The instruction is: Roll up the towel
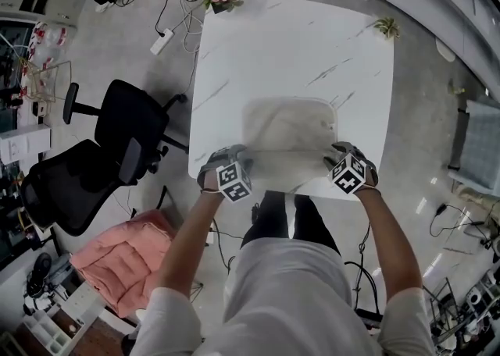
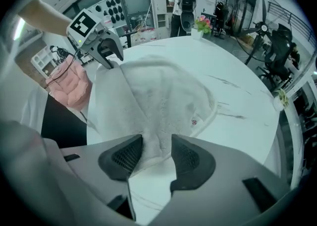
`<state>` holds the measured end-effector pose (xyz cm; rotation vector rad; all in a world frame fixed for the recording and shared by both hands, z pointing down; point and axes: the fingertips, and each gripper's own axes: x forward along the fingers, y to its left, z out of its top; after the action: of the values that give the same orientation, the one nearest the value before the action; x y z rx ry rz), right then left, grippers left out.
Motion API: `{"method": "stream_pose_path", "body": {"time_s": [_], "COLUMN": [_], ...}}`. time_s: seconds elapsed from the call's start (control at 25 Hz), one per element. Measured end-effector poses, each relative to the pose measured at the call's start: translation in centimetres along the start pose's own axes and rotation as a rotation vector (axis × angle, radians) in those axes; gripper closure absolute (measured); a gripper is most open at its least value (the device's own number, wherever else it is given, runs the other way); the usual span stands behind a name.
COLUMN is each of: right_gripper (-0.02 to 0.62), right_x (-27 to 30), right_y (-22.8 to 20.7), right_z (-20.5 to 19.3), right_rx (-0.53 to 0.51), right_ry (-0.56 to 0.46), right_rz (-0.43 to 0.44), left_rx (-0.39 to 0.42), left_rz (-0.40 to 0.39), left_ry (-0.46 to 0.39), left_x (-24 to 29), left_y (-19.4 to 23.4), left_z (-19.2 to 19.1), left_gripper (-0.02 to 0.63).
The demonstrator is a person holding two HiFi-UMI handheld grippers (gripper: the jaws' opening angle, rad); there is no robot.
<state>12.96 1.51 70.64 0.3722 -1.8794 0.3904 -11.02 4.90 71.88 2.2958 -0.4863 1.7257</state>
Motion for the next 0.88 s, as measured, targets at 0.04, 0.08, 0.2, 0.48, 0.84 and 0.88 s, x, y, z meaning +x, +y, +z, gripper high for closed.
{"method": "stream_pose_path", "body": {"time_s": [0.04,0.08,0.2,0.48,0.84,0.88], "right_gripper": [0.393,0.390,0.390,0.390,0.394,0.396], "right_x": [0.3,0.5,0.9,-0.8,-4.3,-4.2], "right_y": [0.0,0.0,0.1,0.0,4.1,5.0], "right_z": [-0.1,-0.3,-0.4,0.3,1.7,1.5], "right_rx": [0.002,0.001,-0.007,0.032,-0.018,-0.028], "right_ry": [0.002,0.004,0.002,-0.068,-0.240,-0.236], "right_rz": [-0.009,-0.016,-0.031,-0.043,0.036,0.057], "left_rx": [-0.008,-0.018,-0.039,-0.056,-0.075,-0.072], "left_rz": [0.009,0.013,0.022,0.055,0.054,0.055], "left_ry": [-0.002,-0.005,-0.020,-0.057,-0.183,-0.198], "left_x": [0.2,0.2,0.1,-1.8,-4.8,-4.7], "left_y": [0.1,0.1,0.4,0.5,-2.9,-3.9], "left_z": [0.0,0.0,0.2,0.3,0.9,1.0], "left_gripper": [0.399,0.399,0.397,0.400,0.427,0.444]}}
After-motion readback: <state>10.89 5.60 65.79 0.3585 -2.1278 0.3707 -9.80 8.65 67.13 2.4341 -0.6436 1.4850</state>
